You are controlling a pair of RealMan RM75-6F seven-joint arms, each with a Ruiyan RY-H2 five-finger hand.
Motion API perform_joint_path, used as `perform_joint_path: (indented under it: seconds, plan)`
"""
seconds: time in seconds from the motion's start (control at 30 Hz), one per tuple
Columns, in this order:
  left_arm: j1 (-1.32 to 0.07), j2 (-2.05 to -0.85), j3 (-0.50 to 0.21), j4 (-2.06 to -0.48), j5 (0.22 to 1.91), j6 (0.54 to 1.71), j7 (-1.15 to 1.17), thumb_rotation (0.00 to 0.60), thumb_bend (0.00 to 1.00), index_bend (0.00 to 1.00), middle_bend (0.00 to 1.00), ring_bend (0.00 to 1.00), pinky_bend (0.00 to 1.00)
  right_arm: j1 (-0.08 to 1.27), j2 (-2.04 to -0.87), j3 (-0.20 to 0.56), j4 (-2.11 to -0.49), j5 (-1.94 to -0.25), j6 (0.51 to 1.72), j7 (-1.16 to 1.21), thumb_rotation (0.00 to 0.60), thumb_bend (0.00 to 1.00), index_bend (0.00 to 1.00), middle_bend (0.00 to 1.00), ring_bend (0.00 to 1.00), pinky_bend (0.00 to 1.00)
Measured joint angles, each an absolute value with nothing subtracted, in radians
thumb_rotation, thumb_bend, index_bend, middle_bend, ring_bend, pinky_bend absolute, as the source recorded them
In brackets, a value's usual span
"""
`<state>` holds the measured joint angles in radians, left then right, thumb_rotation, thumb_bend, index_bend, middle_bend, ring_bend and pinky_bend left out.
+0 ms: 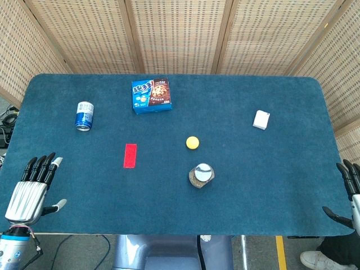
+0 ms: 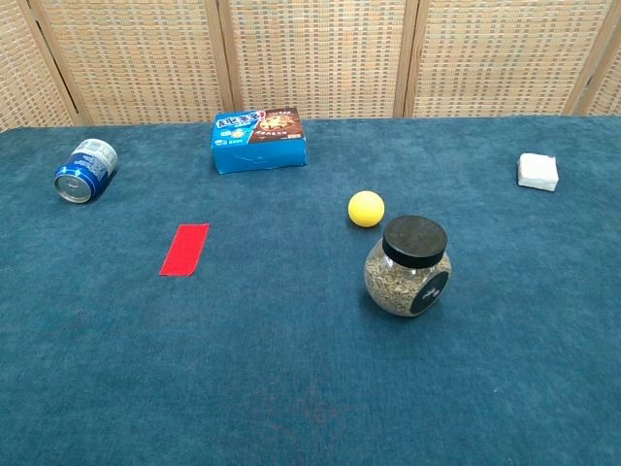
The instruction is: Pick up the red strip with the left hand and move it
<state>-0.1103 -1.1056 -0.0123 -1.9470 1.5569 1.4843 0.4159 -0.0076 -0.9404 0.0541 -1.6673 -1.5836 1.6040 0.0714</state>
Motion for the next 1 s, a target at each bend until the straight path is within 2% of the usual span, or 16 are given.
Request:
perform_joint_path:
  seconds: [0.43, 0.67, 0.73, 0.87, 1.0]
  plan:
    - [-0.135, -1.115, -0.03, -1.933, 1.523, 1.442, 0.404, 0.6, 0.0, 0.0, 0.0, 0.0, 0.0, -0.003, -0.938, 0.057, -1.671, -1.568, 1.59, 0.078, 0.6, 0.0, 0.0, 0.0, 0.0, 0.0]
    - [-0.241, -1.179, -0.09, -1.876, 1.423, 1.29, 0.423, 0.6, 0.0, 0.0, 0.0, 0.0, 0.0, 0.005, -0.936, 0.064, -1.668, -1.541, 1.568, 0.079, 0.6, 0.0, 0.0, 0.0, 0.0, 0.0]
    - [-0.295, -1.217, -0.118, -1.839, 1.382, 1.224, 0.434, 0.6, 0.0, 0.02, 0.0, 0.0, 0.0, 0.01, -0.937, 0.066, -1.666, -1.528, 1.551, 0.075, 0.6, 0.0, 0.0, 0.0, 0.0, 0.0]
    - [-0.391, -1.305, -0.164, -1.735, 1.319, 1.123, 0.446, 0.6, 0.01, 0.16, 0.0, 0.0, 0.0, 0.021, -0.943, 0.072, -1.66, -1.495, 1.519, 0.063, 0.6, 0.0, 0.0, 0.0, 0.0, 0.0]
    - [-0.476, -1.409, -0.199, -1.585, 1.279, 1.043, 0.426, 0.6, 0.07, 0.24, 0.0, 0.0, 0.0, 0.028, -0.95, 0.081, -1.655, -1.472, 1.507, 0.054, 0.6, 0.0, 0.0, 0.0, 0.0, 0.0]
